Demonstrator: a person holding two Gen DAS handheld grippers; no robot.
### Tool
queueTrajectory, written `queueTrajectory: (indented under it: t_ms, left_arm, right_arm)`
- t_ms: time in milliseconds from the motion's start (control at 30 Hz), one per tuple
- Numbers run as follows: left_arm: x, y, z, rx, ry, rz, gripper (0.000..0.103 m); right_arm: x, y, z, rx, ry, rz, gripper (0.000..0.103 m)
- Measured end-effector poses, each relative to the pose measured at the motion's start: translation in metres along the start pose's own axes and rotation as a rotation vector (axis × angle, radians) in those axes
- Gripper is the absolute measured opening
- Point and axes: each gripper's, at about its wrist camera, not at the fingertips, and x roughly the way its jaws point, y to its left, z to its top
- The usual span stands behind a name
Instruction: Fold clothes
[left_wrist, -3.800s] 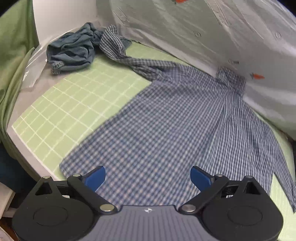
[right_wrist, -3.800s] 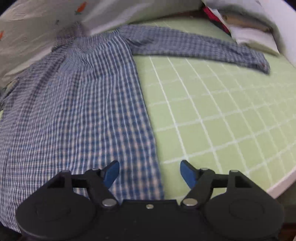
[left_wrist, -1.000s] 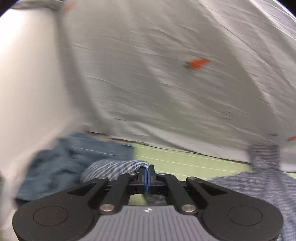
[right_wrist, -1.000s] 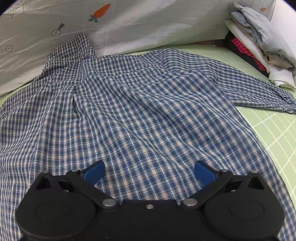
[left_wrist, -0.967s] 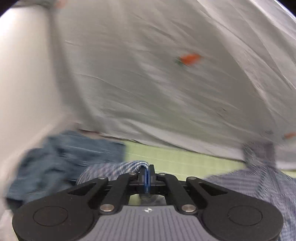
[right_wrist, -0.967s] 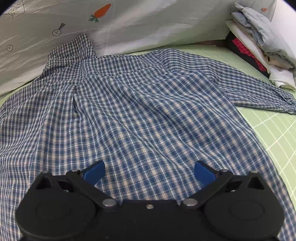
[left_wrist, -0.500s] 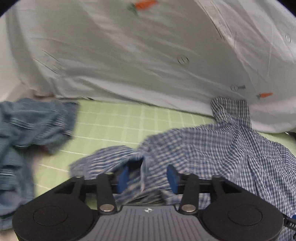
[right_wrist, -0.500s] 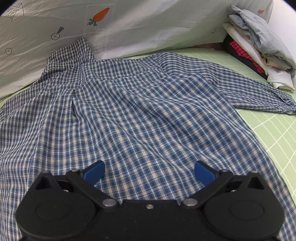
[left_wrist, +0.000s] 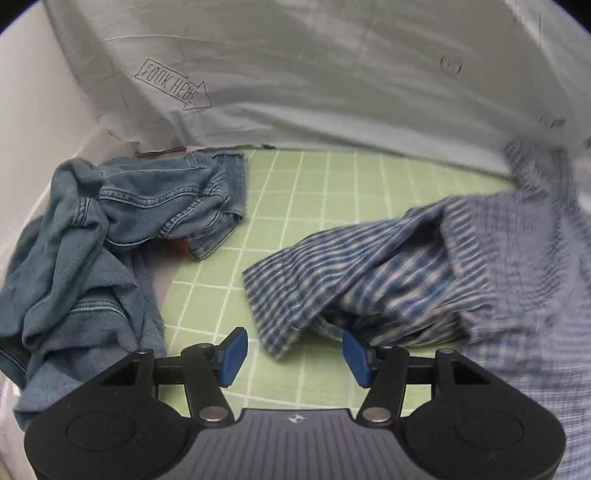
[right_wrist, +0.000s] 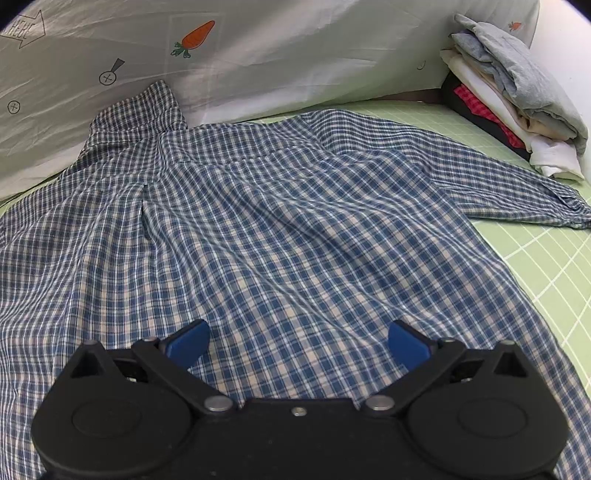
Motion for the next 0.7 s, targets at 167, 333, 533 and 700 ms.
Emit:
queueTrajectory:
  t_ms: [167,333,533,700]
  left_arm:
    - [0.023,0.002,0.007,0.010,0.036,0.021,0.046]
    - [0.029,0.010,0.046,0.002,-0.091,0.052,0.011]
    - [0.028,-0.013,0.113,-0.043,-0.367,-0.014,0.018]
    - [0.036,-0.044,0.121,0.028,-0.363,-0.225,0.038]
  right_arm:
    - [0.001,0.001,0.000,0.006,-0.009,-0.006,0.103]
    - [0.003,0.003,0.002,0.014,-0.008,-0.013,0.103]
    - [0.005,0.004,0.004,0.027,-0.015,-0.024,0.103]
    - [0.006,0.005,0.004,0.030,-0.017,-0.027,0.103]
